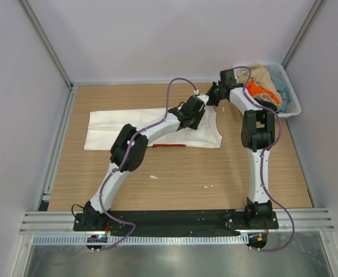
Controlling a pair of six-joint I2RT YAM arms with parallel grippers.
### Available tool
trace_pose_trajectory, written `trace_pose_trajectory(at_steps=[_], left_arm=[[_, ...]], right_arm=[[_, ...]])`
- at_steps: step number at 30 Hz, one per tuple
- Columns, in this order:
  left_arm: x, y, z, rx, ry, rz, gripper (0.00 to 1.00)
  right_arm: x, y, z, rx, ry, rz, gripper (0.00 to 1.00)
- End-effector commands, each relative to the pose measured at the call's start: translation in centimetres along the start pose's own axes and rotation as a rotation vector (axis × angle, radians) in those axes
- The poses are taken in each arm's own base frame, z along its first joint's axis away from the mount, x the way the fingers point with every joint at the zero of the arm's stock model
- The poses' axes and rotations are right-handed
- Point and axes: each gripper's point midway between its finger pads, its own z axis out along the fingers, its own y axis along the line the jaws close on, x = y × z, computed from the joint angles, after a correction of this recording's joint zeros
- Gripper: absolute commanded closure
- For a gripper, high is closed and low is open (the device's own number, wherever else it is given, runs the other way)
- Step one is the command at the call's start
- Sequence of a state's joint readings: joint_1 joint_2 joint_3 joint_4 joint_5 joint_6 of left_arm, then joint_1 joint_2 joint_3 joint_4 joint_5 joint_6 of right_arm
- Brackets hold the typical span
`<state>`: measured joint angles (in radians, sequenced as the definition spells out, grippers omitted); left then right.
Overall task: Fold and stack the t-shirts
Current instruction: Fold the tshirt
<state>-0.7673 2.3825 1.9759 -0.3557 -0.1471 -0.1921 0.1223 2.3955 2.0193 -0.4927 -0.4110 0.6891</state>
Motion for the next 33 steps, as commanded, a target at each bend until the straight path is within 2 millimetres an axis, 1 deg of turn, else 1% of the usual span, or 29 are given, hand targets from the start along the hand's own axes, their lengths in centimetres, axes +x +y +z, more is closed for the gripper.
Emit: trace_pose_trajectory(at_steps=[1,3,6,9,13,14,16,18,19,20,22,23,25,28,29,31,32,33], left_arm=[[-1.3,1.1,-0.2,-0.045,-0.013,0.037,0.66],[-0.9,1.0,-0.2,-0.038,0.011,0.045,0.69],[-0.8,0.4,-0.2,-0.005,0.017,0.036,0.66],[-0.5,0.2,-0.1,0.003,0.028,0.025,0.65],[-0.2,0.0,-0.1,0.011,0.042,0.027,0.67],[0.0,0.1,0.0,0.01,0.048,0.034,0.7],[0.2,0.1,0.1,0.013,0.054,0.042,0.72],[0.9,0.2,0.3,0.011,0.08,0.055,0.74],[0.7,0.2,0.3,0.008,0.08,0.058,0.76],[0.8,0.3,0.3,0.003,0.086,0.062,0.81],[0.7,0.3,0.2,0.005,0.085,0.074,0.86],[0.7,0.4,0.1,0.002,0.085,0.077,0.92],[-0.2,0.7,-0.4,-0.004,0.066,0.088,1.0],[-1.9,1.3,-1.5,-0.035,0.025,0.104,1.0],[-3.0,1.6,-2.4,-0.041,0.004,0.103,1.0],[-4.3,2.2,-3.6,-0.053,-0.025,0.118,1.0],[-5.6,2.7,-4.7,-0.057,-0.052,0.116,1.0],[-6.0,2.9,-5.2,-0.055,-0.06,0.121,1.0]], right_arm=[[-2.3,4.1,-3.7,-0.092,-0.079,-0.03,0.98],[-2.5,4.2,-3.7,-0.094,-0.083,-0.024,0.98],[-2.8,4.3,-3.8,-0.1,-0.09,-0.022,0.98],[-3.0,4.4,-3.9,-0.105,-0.096,-0.017,0.98],[-3.1,4.2,-3.8,-0.102,-0.097,-0.009,0.98],[-3.0,4.3,-3.8,-0.102,-0.095,-0.008,0.98],[-2.9,4.2,-3.7,-0.101,-0.093,-0.001,0.98],[-3.0,4.3,-3.7,-0.104,-0.097,-0.004,0.98],[-3.1,4.3,-3.8,-0.105,-0.1,-0.003,0.98],[-3.1,4.3,-3.8,-0.105,-0.1,-0.003,0.98],[-3.2,4.3,-3.8,-0.105,-0.101,-0.002,0.98],[-3.1,4.3,-3.8,-0.105,-0.1,-0.003,0.98],[-3.1,4.3,-3.8,-0.104,-0.099,-0.002,0.98],[-3.3,4.3,-4.0,-0.097,-0.1,-0.014,0.99],[-3.1,4.3,-4.2,-0.09,-0.093,-0.013,0.99],[-3.4,4.8,-4.6,-0.095,-0.094,-0.019,0.99],[-3.1,4.9,-4.8,-0.088,-0.081,-0.017,0.99],[-3.1,4.9,-5.0,-0.084,-0.079,-0.023,0.99]])
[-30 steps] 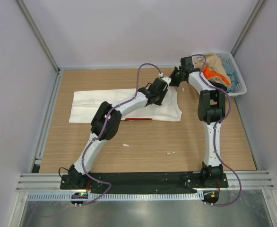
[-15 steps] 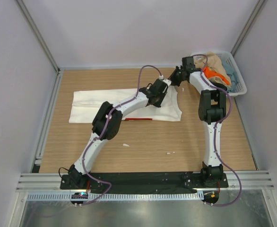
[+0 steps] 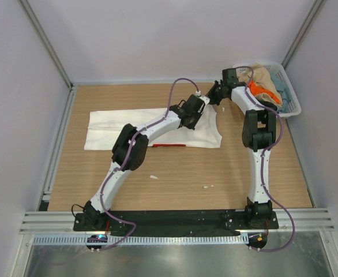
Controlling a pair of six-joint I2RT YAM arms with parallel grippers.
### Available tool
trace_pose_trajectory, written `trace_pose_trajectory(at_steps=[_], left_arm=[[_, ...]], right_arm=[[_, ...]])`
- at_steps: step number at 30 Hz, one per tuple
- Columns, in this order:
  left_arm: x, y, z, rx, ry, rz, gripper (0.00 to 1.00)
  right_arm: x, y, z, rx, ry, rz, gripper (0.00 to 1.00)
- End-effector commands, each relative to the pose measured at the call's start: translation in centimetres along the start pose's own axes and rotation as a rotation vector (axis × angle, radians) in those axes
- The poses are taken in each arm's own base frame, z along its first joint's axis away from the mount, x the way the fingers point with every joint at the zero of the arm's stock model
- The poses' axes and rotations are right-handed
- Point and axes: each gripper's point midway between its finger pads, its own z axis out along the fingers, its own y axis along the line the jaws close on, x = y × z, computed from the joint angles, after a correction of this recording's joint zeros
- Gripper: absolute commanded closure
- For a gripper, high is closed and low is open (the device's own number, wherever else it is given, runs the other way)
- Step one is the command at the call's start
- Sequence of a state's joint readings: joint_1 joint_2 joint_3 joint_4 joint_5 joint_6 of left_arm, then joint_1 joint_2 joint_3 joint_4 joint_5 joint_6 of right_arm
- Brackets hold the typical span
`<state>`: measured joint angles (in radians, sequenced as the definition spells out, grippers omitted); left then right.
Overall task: Fold and stack the t-shirts
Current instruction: Fold the tshirt
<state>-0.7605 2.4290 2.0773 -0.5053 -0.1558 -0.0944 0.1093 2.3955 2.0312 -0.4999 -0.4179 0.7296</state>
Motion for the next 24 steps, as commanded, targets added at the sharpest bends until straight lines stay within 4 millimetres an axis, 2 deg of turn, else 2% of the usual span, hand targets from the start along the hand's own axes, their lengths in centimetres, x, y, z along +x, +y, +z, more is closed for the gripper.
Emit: trace_pose_trajectory(at_steps=[1,3,6,13,16,18,20,21,23,24], left_arm=[[-6.6,2.4,-6.1,-0.01,-0.154,0.016,1.0],[-7.1,3.6,-7.3,-0.003,-0.163,0.023,1.0],[-6.8,4.9,-8.4,-0.008,-0.152,0.065,1.0],[-4.4,7.6,-9.9,-0.031,-0.091,0.089,1.0],[-3.4,8.1,-10.4,-0.014,-0.073,0.091,1.0],[-2.4,7.7,-10.4,0.018,-0.053,0.101,1.0],[-1.5,7.6,-10.6,0.032,-0.033,0.1,1.0],[-1.2,7.2,-10.7,0.047,-0.028,0.097,1.0],[-0.5,7.0,-11.0,0.06,-0.016,0.087,1.0],[-0.3,6.2,-11.1,0.104,-0.013,0.083,1.0]], right_arm=[[-2.3,5.4,-5.0,-0.085,-0.071,-0.076,0.99],[-2.0,5.6,-5.8,-0.08,-0.059,-0.067,0.99],[-1.2,5.8,-6.9,-0.074,-0.043,-0.06,0.99],[1.8,4.4,-8.7,-0.04,0.017,-0.026,0.99],[3.2,3.7,-9.5,-0.032,0.039,-0.024,0.99],[4.4,2.8,-9.6,-0.019,0.066,-0.013,0.99],[5.2,2.7,-10.2,-0.022,0.08,-0.013,0.99],[6.0,1.9,-10.1,-0.006,0.097,-0.003,0.99],[6.5,1.8,-10.8,-0.005,0.098,-0.008,0.99],[7.3,1.1,-10.8,0.008,0.114,-0.001,0.99]])
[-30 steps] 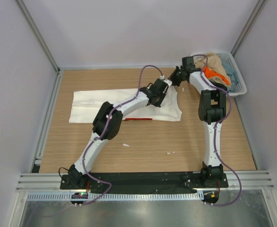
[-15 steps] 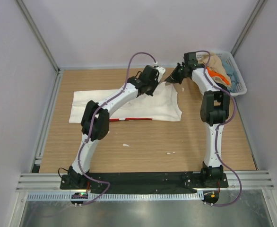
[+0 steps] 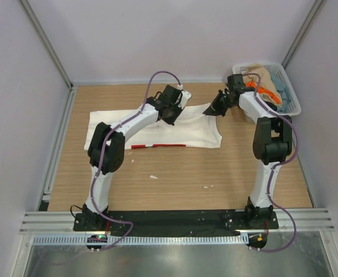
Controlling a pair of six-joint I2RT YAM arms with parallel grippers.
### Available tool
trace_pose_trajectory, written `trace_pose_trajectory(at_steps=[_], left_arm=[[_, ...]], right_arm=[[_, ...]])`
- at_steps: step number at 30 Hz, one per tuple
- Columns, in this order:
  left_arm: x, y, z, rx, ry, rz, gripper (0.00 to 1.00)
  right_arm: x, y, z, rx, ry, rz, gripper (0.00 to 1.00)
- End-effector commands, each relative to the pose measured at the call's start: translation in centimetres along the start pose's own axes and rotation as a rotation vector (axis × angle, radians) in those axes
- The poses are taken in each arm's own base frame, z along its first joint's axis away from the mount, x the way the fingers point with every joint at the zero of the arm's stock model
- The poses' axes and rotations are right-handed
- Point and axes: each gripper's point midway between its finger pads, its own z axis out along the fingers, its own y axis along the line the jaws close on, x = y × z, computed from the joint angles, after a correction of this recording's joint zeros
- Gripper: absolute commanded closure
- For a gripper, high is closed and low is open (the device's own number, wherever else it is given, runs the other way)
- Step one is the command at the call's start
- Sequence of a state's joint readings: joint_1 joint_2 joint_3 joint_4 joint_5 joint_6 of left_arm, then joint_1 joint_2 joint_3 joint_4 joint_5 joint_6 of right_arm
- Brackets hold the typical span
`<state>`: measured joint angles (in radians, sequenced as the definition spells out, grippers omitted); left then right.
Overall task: Fold and stack the t-shirts
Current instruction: Fold the tshirt
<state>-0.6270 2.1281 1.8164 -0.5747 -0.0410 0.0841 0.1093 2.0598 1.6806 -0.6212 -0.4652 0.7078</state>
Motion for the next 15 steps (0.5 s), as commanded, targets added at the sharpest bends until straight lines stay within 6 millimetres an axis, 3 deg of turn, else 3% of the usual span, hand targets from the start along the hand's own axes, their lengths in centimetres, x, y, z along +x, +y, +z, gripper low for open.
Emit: trace_pose_trajectory(at_steps=[1,15], left_arm=[[-1.6,-1.3,-3.7,0.082,-0.061,-0.011,1.0],[3.0,-3.2,-4.4,0.158,0.038,-0.07,1.0]], right_arm=[[1.2,1.0,-2.5,-0.033,-0.005,-0.041,0.99],[6.0,-2.7,-3.4,0.046,0.067,-0.039,0.99]])
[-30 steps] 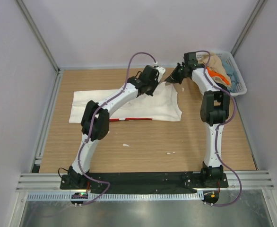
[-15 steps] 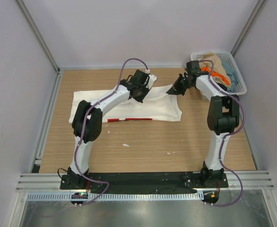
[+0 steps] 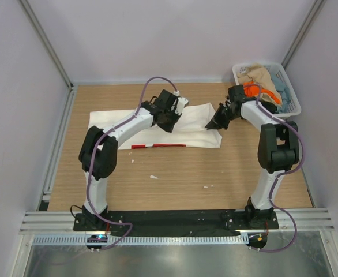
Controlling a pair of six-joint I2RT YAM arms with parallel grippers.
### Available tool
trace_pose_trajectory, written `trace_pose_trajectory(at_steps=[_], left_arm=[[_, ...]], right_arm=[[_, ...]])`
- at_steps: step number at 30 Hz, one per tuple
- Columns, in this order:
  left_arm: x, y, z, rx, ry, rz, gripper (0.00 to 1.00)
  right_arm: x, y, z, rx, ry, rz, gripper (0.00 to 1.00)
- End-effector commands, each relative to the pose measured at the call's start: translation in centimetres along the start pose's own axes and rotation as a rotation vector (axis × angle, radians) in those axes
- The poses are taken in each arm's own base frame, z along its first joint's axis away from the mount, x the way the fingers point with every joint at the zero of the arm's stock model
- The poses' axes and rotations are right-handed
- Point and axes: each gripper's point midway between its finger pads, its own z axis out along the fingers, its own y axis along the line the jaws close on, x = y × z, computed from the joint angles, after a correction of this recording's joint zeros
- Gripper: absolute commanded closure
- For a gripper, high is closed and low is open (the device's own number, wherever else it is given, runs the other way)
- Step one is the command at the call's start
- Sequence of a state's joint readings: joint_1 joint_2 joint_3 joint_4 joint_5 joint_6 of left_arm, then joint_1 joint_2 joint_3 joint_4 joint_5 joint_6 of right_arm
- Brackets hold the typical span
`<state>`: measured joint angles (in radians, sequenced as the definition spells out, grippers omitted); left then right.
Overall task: Fold and stack the t-shirts
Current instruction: Fold the tshirt
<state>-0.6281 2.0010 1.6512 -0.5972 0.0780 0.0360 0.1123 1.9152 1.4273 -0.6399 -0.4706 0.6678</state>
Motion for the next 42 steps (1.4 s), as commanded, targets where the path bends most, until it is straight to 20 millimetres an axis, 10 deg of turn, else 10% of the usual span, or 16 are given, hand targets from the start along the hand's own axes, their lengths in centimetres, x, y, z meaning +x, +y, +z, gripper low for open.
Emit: trace_pose_trajectory(at_steps=[1,9,13,17,24,32,42], left_arm=[[0.2,-0.8,-1.4,0.037,-0.003,-0.024,1.0],[2.8,-0.7,-0.2,0.034,0.079,-0.03,0.95],[3.0,-0.2,-0.5,0.02,0.085,-0.024,0.72],[0.6,0.8,-4.6,0.023,-0.033,-0.119,0.48],[2.6,7.1,-9.7,-0.117,-0.067,-0.403,0.48],[8.4,12.7,-11.8,-0.18,-0.055,-0.605,0.5],[11.2,14.0,-13.7,-0.18,-0.065,-0.722,0.5]], right_arm=[[0.8,0.9,-1.8,-0.014,-0.019,-0.057,0.99],[3.5,-1.1,-0.4,0.041,0.056,-0.067,0.94],[5.0,-2.1,-0.5,0.085,0.108,-0.079,0.71],[3.2,-2.5,-3.0,0.174,-0.017,-0.176,0.41],[0.5,0.6,-1.8,0.246,-0.279,-0.05,0.39],[-2.0,5.1,4.2,0.352,-0.483,0.123,0.38],[-1.2,0.1,12.5,0.558,-0.424,0.095,0.37]])
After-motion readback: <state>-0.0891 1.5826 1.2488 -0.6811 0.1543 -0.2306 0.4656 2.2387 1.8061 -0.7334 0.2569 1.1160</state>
